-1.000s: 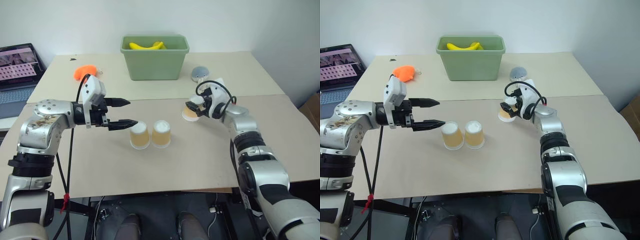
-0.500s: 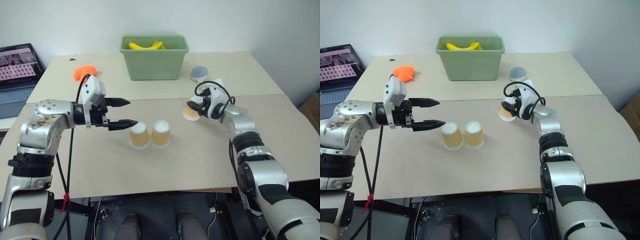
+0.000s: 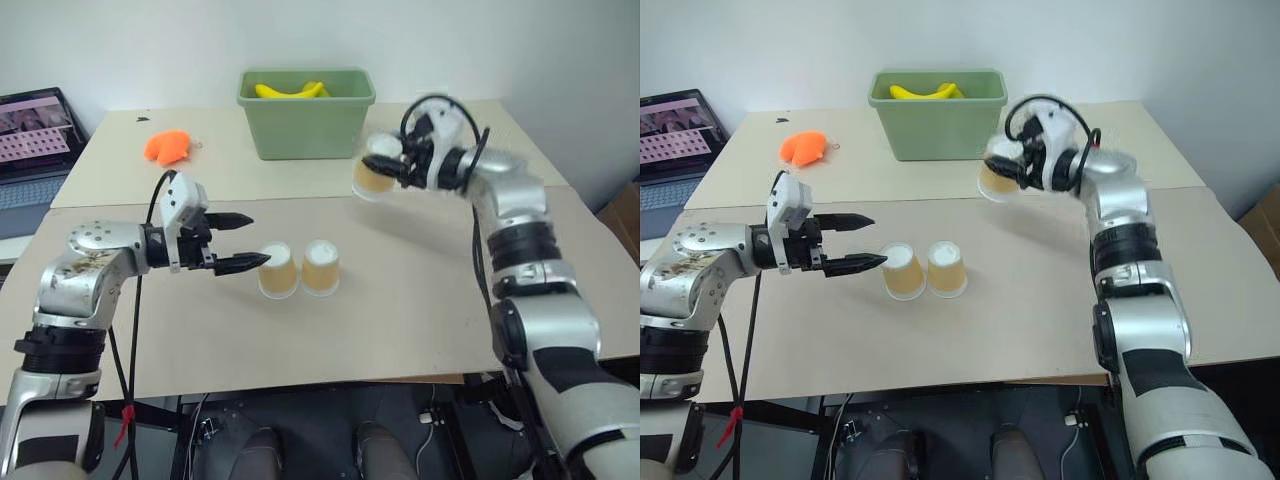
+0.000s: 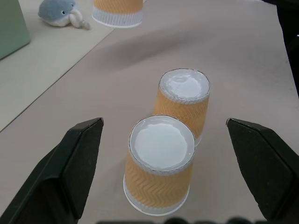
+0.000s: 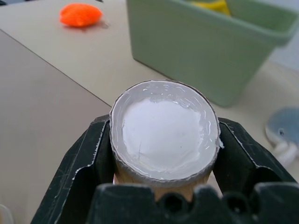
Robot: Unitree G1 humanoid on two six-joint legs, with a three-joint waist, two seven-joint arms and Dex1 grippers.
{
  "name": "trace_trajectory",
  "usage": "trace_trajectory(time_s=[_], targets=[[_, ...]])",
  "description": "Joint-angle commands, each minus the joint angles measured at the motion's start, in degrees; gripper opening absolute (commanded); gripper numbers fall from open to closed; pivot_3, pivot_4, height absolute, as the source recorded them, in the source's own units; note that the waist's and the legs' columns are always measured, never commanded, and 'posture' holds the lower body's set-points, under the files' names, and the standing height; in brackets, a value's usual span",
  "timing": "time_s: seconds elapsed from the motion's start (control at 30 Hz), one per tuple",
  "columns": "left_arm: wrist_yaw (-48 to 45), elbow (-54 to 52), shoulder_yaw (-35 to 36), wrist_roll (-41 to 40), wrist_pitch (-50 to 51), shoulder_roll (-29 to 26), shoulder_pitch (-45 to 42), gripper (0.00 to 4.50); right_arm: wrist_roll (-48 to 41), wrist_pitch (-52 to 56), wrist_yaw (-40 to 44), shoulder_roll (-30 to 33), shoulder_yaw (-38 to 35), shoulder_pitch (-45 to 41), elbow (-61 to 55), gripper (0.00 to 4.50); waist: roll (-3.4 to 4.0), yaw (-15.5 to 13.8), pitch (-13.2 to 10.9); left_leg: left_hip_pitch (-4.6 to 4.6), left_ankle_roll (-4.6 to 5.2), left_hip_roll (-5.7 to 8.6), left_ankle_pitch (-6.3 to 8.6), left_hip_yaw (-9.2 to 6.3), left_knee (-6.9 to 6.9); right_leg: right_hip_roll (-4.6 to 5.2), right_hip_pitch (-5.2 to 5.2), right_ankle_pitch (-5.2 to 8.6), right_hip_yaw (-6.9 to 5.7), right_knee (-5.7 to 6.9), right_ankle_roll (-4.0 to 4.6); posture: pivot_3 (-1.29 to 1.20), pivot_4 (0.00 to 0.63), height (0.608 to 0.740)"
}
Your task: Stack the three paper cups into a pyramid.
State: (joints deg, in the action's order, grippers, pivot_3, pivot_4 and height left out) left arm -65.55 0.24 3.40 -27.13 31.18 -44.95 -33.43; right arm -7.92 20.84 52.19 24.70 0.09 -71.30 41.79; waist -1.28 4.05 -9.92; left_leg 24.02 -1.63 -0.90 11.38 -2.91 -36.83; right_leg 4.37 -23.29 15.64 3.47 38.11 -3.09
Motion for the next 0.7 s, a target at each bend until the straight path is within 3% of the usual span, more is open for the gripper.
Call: trace_trajectory(time_s=[0.03, 0.17, 0.33, 0.53, 0.7], targets=[[0.74, -2.94, 2.05, -1.06, 0.44, -1.17, 0.38, 4.5, -4.07, 7.03, 7.93, -1.0, 1.14, -4.74, -4.43, 2.61, 0.0, -0.01, 0.0, 0.0, 0.0, 0.0, 0.0, 0.0, 0.0, 0.0, 0.0, 0.0, 0.0, 0.01, 0.0, 0.0, 0.15, 0.732], [0.9, -3.3, 2.44, -1.33, 0.82, -1.65, 0.44, 4.5, -10.16, 18.58, 16.49, -3.02, 3.88, -5.87, -13.4, 2.61, 0.01, -0.09, -0.01, 0.02, 0.0, 0.0, 0.0, -0.03, 0.0, 0.0, 0.0, 0.0, -0.02, 0.09, 0.0, 0.0, 0.15, 0.732], [0.99, -4.07, 2.88, -1.69, 1.07, -2.32, 1.13, 4.5, -13.86, 26.78, 18.58, -5.27, 7.14, -4.07, -22.25, 2.61, 0.01, -0.16, -0.01, 0.08, 0.0, 0.01, 0.0, -0.06, -0.01, 0.01, -0.02, 0.0, -0.07, 0.24, 0.0, 0.0, 0.15, 0.732], [1.59, -5.4, 3.27, -2.3, 1.76, -2.78, 1.96, 4.5, -14.5, 27.2, 17.45, -6.67, 9.5, -1.44, -26.04, 2.61, 0.01, -0.46, -0.01, 0.08, 0.0, 0.02, 0.0, -0.08, -0.03, 0.03, -0.04, 0.0, -0.09, 0.26, 0.0, 0.0, 0.15, 0.732], [1.65, -5.96, 3.68, -2.68, 2.18, -3.36, 2.02, 4.5, -12.09, 21.87, 17.36, -6.94, 11.29, 0.26, -22.1, 2.61, 0.01, -0.4, -0.01, 0.09, 0.0, 0.03, 0.0, -0.07, -0.03, 0.03, -0.05, 0.0, -0.09, 0.27, 0.0, 0.0, 0.15, 0.732]])
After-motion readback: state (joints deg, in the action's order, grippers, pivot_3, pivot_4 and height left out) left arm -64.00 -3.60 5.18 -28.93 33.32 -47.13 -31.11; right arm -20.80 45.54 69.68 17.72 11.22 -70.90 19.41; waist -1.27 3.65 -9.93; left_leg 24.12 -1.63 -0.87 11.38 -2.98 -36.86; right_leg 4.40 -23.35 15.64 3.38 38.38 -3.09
